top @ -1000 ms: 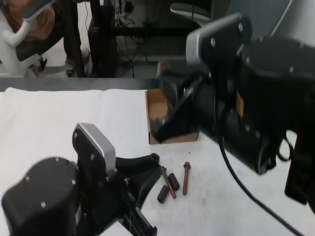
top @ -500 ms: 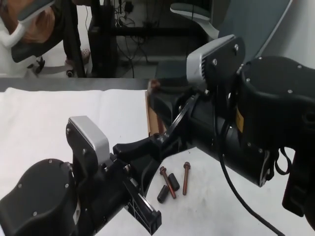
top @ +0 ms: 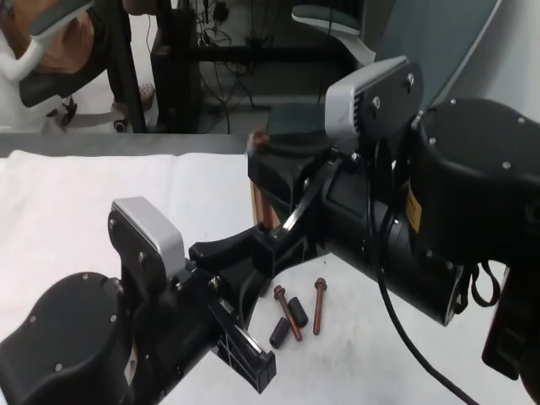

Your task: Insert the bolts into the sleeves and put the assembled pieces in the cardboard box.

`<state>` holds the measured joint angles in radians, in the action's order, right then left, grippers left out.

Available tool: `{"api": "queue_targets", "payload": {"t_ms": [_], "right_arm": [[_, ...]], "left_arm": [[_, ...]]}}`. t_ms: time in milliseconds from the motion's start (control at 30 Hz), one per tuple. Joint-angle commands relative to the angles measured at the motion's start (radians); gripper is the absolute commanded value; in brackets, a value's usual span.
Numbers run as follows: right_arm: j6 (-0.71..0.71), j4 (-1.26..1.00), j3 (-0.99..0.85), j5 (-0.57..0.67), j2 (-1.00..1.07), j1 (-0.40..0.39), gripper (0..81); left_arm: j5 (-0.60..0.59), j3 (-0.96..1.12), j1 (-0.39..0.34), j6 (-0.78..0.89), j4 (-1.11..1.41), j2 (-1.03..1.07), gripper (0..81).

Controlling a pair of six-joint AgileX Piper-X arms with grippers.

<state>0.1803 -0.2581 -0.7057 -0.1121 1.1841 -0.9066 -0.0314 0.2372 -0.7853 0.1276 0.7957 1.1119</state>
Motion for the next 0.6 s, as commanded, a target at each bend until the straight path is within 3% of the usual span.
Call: {"api": "queue_targets", "payload": {"t_ms": [0,400,567], "right_arm": [[0.03,-0.017,0.012,0.005,-0.011,-0.001,0.6],[0.044,-0.022,0.033,0.008,-0.011,-0.012,0.6],[0.044,0.047,0.033,0.103,-0.011,-0.027,3.2]], "left_arm": [[0.007,0.003,-0.005,0.007,0.04,-0.002,1.7],[0.031,0.003,-0.005,0.007,0.05,-0.002,1.7],[0.06,0.005,-0.005,0.003,0.108,-0.002,1.7]]}}
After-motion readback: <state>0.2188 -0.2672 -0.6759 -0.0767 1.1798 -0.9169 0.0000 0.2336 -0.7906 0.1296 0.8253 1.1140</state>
